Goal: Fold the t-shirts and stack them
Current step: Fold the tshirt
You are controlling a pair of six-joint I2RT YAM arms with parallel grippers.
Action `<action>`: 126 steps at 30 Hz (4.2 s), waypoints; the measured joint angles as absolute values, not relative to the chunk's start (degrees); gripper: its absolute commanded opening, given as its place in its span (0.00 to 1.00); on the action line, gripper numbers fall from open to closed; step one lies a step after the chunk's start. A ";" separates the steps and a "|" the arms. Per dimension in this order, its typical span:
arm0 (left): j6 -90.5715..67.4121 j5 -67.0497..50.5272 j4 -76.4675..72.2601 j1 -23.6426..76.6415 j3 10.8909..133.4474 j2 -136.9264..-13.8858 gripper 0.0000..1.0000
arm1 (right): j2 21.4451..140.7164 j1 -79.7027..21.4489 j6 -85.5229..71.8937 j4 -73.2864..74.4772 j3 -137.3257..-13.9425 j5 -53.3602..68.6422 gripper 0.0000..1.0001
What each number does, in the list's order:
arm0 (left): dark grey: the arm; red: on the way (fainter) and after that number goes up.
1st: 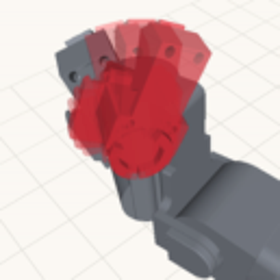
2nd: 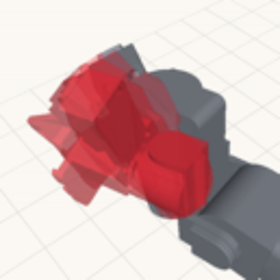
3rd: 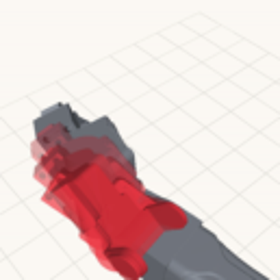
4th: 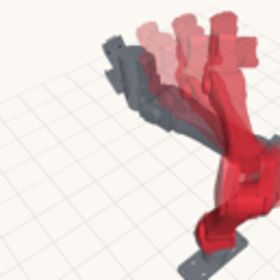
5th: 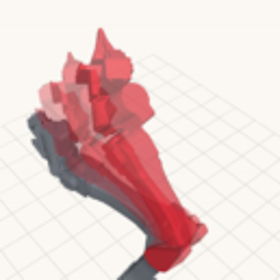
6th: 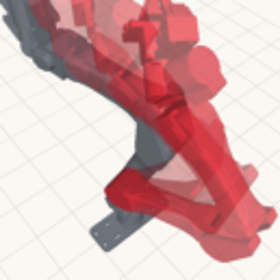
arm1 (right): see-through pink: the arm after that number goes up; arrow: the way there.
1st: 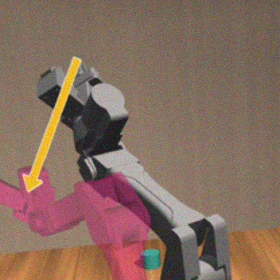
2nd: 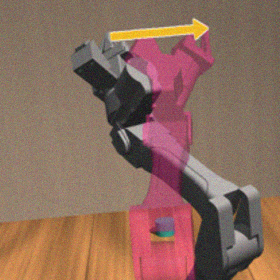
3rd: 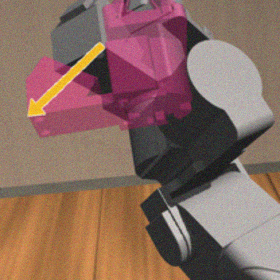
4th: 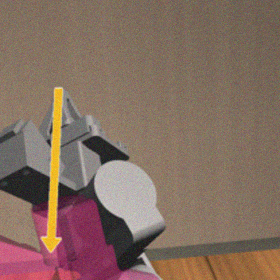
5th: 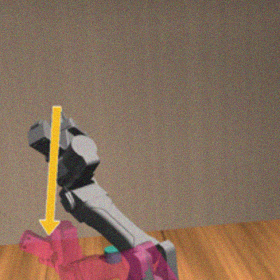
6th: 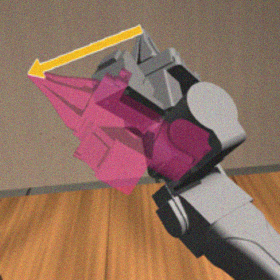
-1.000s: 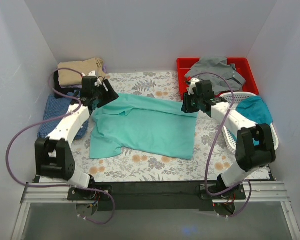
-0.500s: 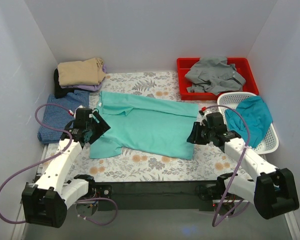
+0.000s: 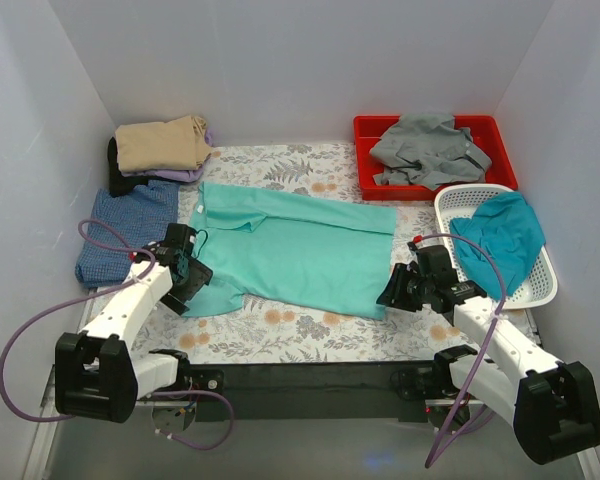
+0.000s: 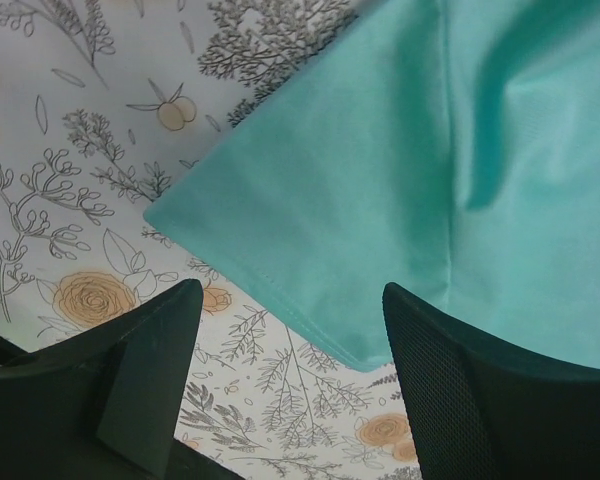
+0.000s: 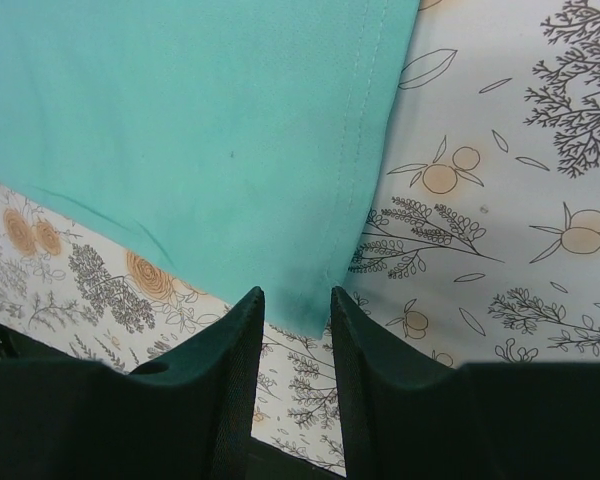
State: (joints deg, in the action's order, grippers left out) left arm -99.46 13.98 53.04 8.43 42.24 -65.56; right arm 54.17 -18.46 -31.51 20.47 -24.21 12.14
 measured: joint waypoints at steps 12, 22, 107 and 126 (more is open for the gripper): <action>-111.02 12.73 56.99 8.43 35.16 -65.63 0.70 | 56.69 -18.46 -29.63 20.47 -24.21 12.12 0.40; -112.95 12.78 54.28 8.43 31.83 -65.36 0.61 | 56.75 -18.46 -27.86 20.47 -24.21 12.03 0.40; -98.78 8.01 50.65 8.47 42.17 -58.50 0.00 | 52.16 -20.73 -39.79 16.21 -16.99 14.24 0.14; -98.17 9.13 51.22 8.47 42.61 -58.39 0.00 | 53.65 -20.75 -39.75 24.10 -30.28 15.31 0.01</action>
